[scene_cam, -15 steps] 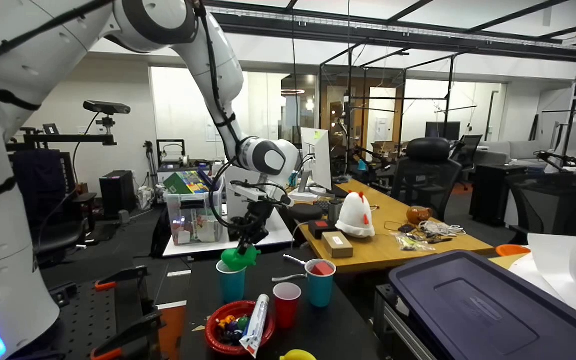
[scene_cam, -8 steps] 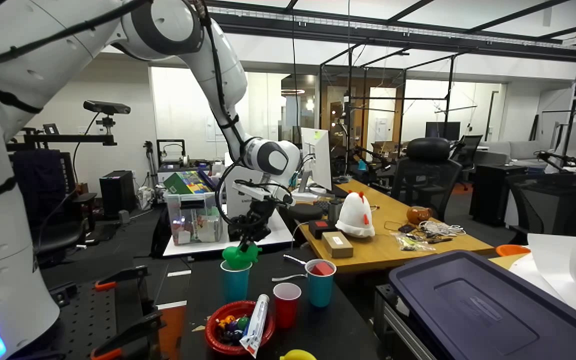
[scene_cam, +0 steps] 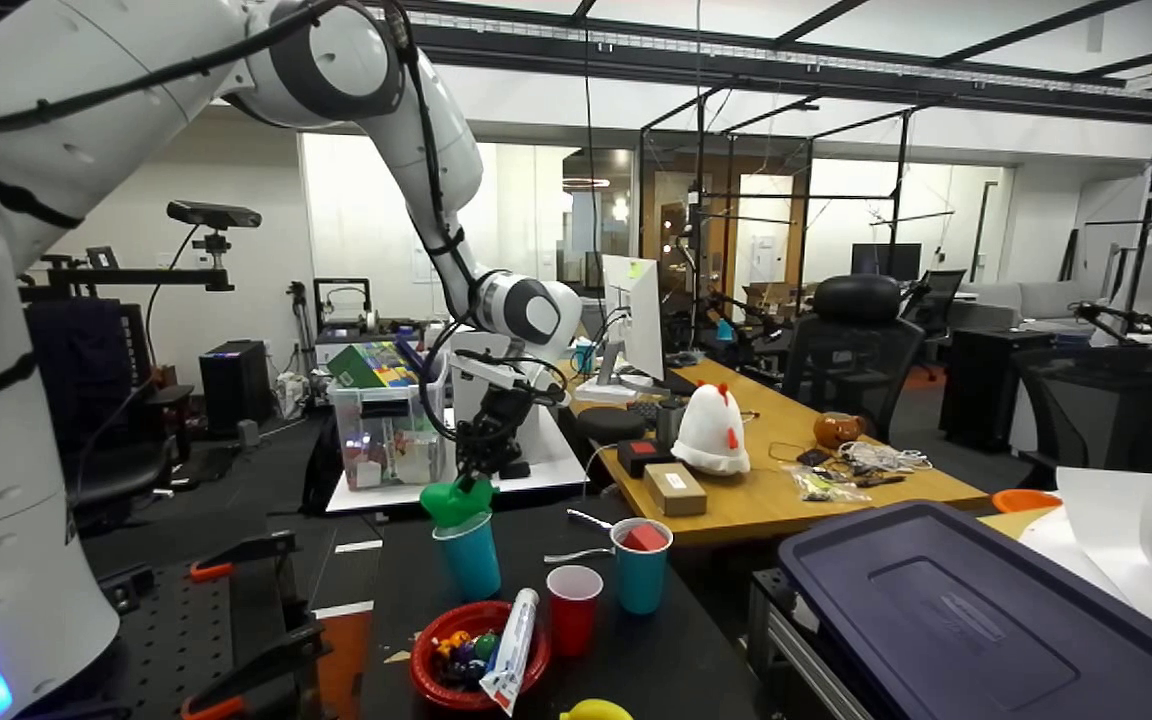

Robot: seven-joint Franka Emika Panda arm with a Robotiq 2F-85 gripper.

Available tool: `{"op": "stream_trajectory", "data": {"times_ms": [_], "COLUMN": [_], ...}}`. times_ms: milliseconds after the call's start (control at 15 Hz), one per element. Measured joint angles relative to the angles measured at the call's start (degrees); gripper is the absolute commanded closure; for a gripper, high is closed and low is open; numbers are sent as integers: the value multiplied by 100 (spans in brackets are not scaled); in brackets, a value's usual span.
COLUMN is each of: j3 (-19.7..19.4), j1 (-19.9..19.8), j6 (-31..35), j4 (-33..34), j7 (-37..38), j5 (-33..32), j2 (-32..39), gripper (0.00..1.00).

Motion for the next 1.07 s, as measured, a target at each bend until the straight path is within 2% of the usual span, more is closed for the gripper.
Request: {"op": "stream_trajectory", "data": {"times_ms": [267,600,1067], "j3": [-27,-233,-323], "j1": [68,172,208], "j6": [-6,-15,-18], "j4": [3,6,6], "j7": [79,621,825], "j5": [-183,-566,-653], "j2": [0,-5,-5], "gripper": [98,98,98]}}
